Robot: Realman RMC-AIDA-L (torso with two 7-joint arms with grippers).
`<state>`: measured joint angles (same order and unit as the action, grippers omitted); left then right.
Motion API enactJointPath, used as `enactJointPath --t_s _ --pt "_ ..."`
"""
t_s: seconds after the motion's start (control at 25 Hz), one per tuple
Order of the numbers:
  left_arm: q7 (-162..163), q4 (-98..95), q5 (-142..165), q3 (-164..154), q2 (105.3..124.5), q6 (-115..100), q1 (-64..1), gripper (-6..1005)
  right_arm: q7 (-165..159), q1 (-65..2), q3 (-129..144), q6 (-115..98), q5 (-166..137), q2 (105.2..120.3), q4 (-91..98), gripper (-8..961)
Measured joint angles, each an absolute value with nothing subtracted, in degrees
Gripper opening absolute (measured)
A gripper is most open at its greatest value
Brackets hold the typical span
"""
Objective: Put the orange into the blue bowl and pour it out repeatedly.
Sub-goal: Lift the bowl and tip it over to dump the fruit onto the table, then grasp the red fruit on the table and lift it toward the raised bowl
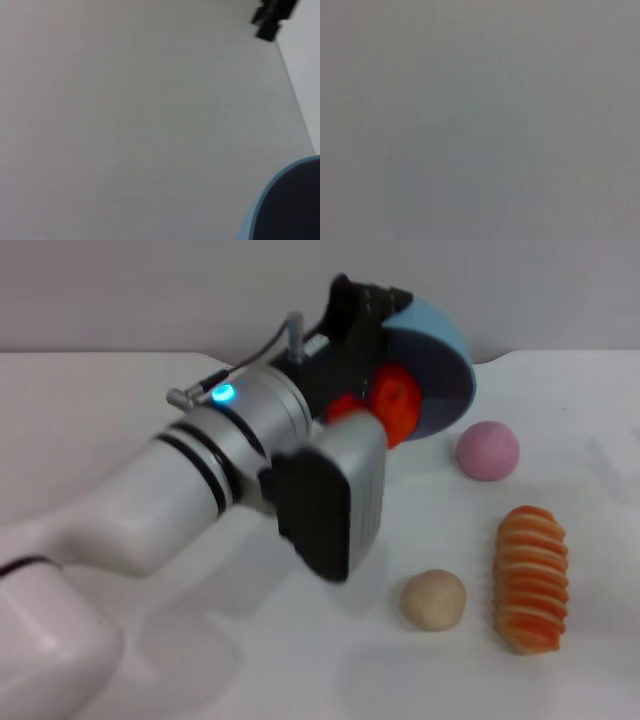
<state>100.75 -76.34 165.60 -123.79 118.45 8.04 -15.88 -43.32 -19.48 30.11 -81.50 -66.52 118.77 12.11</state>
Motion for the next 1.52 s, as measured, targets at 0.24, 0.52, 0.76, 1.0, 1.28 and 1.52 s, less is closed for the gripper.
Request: enactJointPath --t_s 0.24,0.52,0.76,1.0,1.28,1.52 --pt "93.7 -71.2 165.6 -126.6 118.60 18.9 -15.4 0 -43.3 -19.5 30.0 -81.6 -66.5 118.77 12.0 733" --pt "89.1 -68.7 165.6 -128.2 118.58 29.2 -13.5 0 -43.3 -19.5 30.0 -81.7 -66.5 118.81 12.1 720" --pt "89.1 -70.8 158.6 -128.7 118.78 29.2 -12.0 0 -43.9 -19.7 29.9 -81.3 -66.5 118.80 12.1 708" --pt "89.7 -81.5 132.9 -119.2 118.76 8.7 -12.4 0 -54.5 -19.9 30.3 -77.5 -67.0 118.32 14.3 697" --pt "106.7 -83.2 122.4 -98.5 118.16 -23.7 -18.3 -1 -75.0 -20.2 30.6 -75.2 -81.6 117.26 23.3 683" --pt "128.3 -78.3 133.4 -84.8 118.00 -46.7 -27.2 -1 -94.9 -24.0 30.6 -75.9 -104.2 116.59 35.2 672"
